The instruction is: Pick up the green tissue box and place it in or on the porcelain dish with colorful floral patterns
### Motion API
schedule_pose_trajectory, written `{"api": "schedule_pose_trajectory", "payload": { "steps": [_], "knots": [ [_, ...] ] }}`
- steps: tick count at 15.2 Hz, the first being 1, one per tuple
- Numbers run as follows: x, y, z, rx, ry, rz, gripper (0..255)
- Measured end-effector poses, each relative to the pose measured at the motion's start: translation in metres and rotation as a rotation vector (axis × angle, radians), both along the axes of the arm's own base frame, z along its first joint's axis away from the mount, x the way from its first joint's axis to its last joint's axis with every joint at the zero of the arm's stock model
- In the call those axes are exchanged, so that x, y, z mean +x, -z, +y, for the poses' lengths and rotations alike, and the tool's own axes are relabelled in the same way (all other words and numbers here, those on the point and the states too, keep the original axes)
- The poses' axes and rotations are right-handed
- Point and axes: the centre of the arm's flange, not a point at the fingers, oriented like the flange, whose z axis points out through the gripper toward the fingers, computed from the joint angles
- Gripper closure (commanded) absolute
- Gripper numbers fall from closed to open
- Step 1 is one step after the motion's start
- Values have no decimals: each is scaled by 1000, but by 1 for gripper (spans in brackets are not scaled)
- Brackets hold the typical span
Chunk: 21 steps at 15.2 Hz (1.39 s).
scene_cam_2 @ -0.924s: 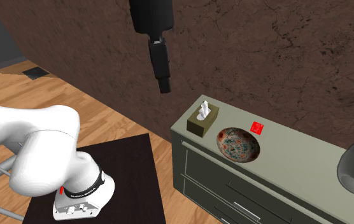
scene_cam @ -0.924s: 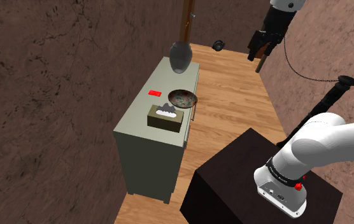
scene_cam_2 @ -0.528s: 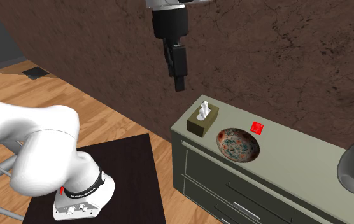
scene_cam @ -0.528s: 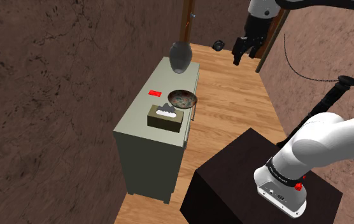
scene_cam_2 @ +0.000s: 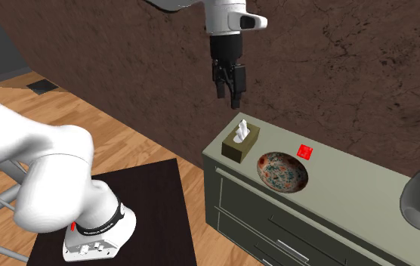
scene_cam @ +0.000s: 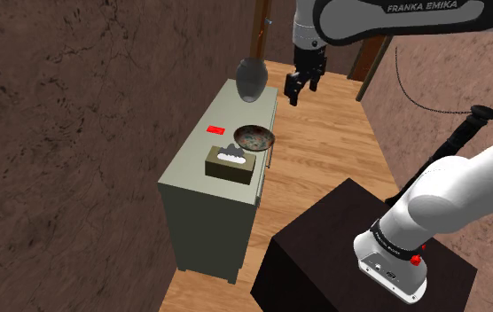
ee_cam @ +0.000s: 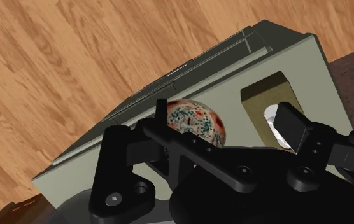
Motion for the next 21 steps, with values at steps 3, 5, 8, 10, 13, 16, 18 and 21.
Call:
{"api": "schedule_pose_trajectory", "payload": {
  "steps": [3, 5, 8, 10, 13, 16, 18, 21],
  "knots": [
    [24, 31, 26, -42, -48, 28, 0],
    [41, 46, 46, -70, -79, 47, 0],
    [58, 79, 72, -112, -127, 75, 0],
    [71, 98, 90, -141, -159, 94, 0],
    [86, 133, 116, -183, -207, 123, 0],
    [104, 168, 143, -225, -255, 151, 0],
    [111, 191, 157, -253, -286, 169, 0],
    [122, 223, 181, -291, -329, 195, 0]
  ]
}}
